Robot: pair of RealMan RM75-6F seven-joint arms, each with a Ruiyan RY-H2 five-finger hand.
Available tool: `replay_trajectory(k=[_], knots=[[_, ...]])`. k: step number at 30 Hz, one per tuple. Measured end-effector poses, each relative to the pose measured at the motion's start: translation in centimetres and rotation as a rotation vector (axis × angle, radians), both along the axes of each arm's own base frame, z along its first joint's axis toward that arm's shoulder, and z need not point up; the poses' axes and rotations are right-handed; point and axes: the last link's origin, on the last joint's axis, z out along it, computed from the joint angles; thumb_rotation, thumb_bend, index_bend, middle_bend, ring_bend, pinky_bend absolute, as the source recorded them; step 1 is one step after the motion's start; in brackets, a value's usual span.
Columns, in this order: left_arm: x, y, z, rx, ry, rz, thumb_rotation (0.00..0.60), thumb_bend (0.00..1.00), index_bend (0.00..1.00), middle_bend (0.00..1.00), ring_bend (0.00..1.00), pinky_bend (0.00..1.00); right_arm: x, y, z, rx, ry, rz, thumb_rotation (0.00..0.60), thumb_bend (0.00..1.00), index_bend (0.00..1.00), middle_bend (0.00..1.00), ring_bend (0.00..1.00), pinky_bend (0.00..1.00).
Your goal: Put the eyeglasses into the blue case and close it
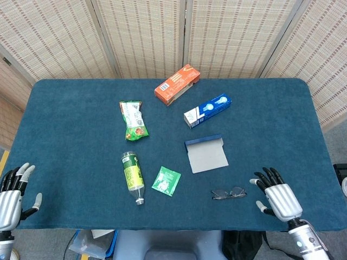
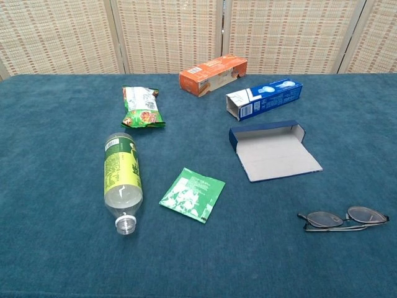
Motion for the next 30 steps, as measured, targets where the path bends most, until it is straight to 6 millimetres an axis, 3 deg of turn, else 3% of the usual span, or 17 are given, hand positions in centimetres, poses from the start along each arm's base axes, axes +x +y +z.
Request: replay_trajectory(k=[17,30], knots=[[-0.6,-0.2,0.0,-0.001,-0.002,0.016,0.6,0.42,0.08,0.0,0.0,0.0,1.3,-3.5,-6.6,0.169,0.051,0.017,0.6,0.29,0.32,0.16,0.0,0.0],[-1.1,-0.4,0.0,0.001,-0.005,0.027,0.6,0.42,0.08,0.0,0.0,0.0,1.9,-4.9,-9.3,0.201,0.064,0.029,0.6,0.34,0.4,0.16,0.0,0.0]])
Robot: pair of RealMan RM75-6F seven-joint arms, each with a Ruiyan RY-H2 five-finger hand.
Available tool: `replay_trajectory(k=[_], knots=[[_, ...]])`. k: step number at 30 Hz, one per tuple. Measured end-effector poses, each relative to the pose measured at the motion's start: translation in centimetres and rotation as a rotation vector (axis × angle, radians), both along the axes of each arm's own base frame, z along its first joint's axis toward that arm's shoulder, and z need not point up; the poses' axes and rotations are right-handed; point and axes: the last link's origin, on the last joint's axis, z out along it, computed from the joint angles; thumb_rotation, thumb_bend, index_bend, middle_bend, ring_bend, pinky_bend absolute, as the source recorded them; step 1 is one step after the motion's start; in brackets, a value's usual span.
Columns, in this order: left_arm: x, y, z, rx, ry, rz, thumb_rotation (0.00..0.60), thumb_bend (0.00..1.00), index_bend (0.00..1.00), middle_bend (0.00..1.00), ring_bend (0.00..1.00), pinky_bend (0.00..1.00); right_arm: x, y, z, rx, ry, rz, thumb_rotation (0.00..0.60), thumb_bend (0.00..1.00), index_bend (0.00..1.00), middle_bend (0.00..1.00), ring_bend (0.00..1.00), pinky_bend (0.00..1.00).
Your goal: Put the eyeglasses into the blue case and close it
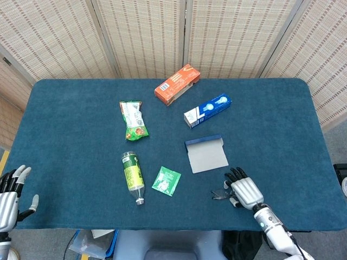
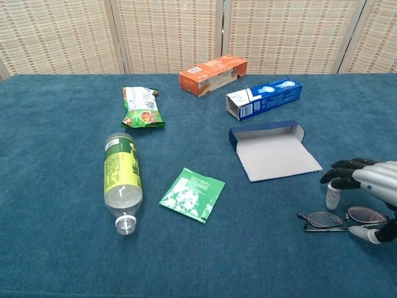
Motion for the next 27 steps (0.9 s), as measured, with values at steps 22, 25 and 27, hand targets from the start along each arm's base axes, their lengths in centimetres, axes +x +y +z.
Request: replay_trajectory(k=[22,25,27], knots=[[-0.7,-0.1,-0.2,-0.002,-0.007,0.013,0.6,0.42,0.08,0.0,0.0,0.0,0.4,-0.8,-0.3,-0.05,-0.028,0.024,0.6,0.49,0.55,0.23,0.05,0.0],[-0.6,-0.1,-0.2,-0.002,-0.007,0.01,0.6,0.42,0.08,0.0,0.0,0.0,0.9,-1.6,0.6,-0.084,-0.036,0.04,0.6,0.49,0.55,0.23,0.05,0.0],[-0.6,0.0,-0.2,-0.001,-0.007,0.009,0.6,0.42,0.08,0.0,0.0,0.0,1.4,-2.5,1.2,-0.109,-0.04,0.058,0.6,0.49,0.55,0.23,0.05,0.0]])
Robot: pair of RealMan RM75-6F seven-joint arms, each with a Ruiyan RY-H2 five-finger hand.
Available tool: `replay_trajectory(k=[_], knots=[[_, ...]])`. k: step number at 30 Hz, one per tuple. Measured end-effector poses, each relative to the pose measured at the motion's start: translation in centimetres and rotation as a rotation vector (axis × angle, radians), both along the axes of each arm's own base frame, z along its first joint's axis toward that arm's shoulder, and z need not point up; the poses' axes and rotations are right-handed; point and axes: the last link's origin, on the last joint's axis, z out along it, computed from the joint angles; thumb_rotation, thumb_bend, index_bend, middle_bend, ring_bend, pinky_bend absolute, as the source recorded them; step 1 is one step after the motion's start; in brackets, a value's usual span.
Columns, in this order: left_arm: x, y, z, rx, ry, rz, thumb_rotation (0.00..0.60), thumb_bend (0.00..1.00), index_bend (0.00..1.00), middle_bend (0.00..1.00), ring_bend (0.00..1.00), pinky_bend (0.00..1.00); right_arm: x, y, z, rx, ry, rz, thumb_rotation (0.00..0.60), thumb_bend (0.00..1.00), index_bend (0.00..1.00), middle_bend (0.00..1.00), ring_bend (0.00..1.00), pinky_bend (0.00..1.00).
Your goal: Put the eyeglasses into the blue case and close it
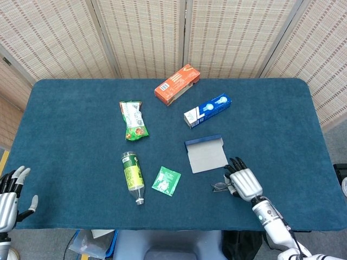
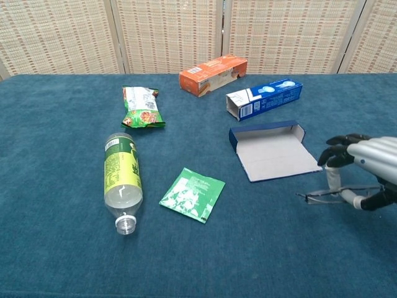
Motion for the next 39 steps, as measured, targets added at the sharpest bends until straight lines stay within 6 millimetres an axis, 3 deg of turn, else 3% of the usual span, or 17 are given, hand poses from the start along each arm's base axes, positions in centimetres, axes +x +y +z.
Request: replay_trajectory(k=[8,14,23,28,31,39], knots=[[0.0,-0.1,-0.2,-0.004,-0.001,0.0,0.6,0.42,0.08,0.0,0.0,0.0,2.7,-4.4,1.1,-0.034,-0.006,0.042,0.6,0.49,0.55,0.23,0.05,0.0],[-0.1,-0.3,0.1,0.005,0.001,0.005,0.6,0.42,0.08,0.0,0.0,0.0,4.5,-7.5,-0.3,-0.023,0.0,0.054,0.6,0.49,0.55,0.23,0.05,0.0],[-0.4,-0.6,0.2,0.007,0.001,0.017,0.6,0.42,0.08,0.0,0.0,0.0,5.9,-10.4,-2.6,-0.032,0.038,0.061,0.6,0.48,0.53,0.21,0.05,0.0],[-0.3,-0.6,0.1,0.005,0.001,0.014,0.6,0.42,0.08,0.0,0.0,0.0,6.5,-11.3,-3.6,-0.042,0.054,0.072,0.6,0.48,0.41,0.18,0.04,0.0],[-0.3,-0.5,0.1,0.006,-0.001,0.014,0.6,0.42,0.08,0.0,0.0,0.0,6.7,-11.8,-4.1,-0.05,0.064,0.075,0.6,0.46,0.26,0.14,0.01,0.0],[-0.4,-0.6,-0.1,-0.001,-0.003,0.017,0.6,0.42,0.08,0.0,0.0,0.0,6.2,-12.8,-5.0,-0.071,0.088,0.045,0.6,0.38,0.01,0.0,0.0,0.0]])
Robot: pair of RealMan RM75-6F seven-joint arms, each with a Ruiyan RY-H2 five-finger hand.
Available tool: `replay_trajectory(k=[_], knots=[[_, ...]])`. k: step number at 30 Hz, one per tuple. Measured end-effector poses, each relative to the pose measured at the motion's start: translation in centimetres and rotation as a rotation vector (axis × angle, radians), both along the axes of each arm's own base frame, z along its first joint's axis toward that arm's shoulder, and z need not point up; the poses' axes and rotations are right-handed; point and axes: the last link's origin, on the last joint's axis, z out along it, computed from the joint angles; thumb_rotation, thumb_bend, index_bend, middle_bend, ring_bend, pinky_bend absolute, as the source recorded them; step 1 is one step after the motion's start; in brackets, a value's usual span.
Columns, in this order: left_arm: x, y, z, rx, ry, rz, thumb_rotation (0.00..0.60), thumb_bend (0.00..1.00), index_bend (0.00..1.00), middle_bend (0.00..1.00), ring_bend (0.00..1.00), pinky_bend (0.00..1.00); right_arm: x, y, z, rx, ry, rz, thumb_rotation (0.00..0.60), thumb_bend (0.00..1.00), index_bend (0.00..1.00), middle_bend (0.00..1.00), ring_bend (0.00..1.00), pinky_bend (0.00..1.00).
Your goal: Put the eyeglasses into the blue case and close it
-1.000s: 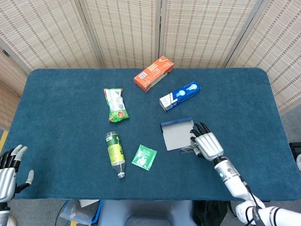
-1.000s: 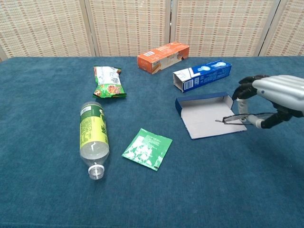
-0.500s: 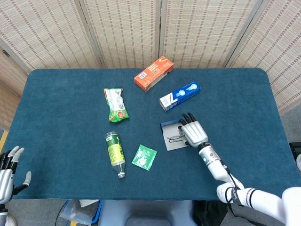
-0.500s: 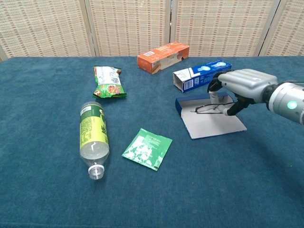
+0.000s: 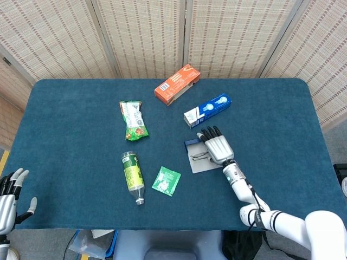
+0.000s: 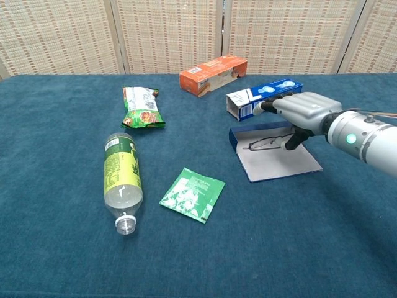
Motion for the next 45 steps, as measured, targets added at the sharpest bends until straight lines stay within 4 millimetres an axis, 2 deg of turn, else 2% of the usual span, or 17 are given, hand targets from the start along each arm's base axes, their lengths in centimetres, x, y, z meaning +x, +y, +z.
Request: replay_trajectory(k=[12,26,35,45], knots=[[0.1,0.2,-0.1,-0.004,0.002,-0.002,0.6,0.42,0.08,0.0,0.0,0.0,0.2,-1.2,-1.2,-0.034,0.024,-0.039,0.6,0.27,0.0,0.0,0.0,0.0],[-0.3,-0.2,0.1,0.005,0.005,0.014,0.6,0.42,0.08,0.0,0.0,0.0,1.9,-3.3,-2.2,-0.038,0.031,-0.075,0.6,0.21,0.0,0.0,0.0,0.0],[-0.6,-0.3,0.2,0.008,0.007,0.023,0.6,0.42,0.08,0.0,0.0,0.0,2.4,-5.0,-2.0,-0.059,0.041,-0.104,0.6,0.18,0.0,0.0,0.0,0.0],[-0.9,-0.3,0.2,0.008,0.007,0.028,0.6,0.42,0.08,0.0,0.0,0.0,1.7,-4.3,-1.6,-0.039,0.049,-0.093,0.6,0.16,0.0,0.0,0.0,0.0]])
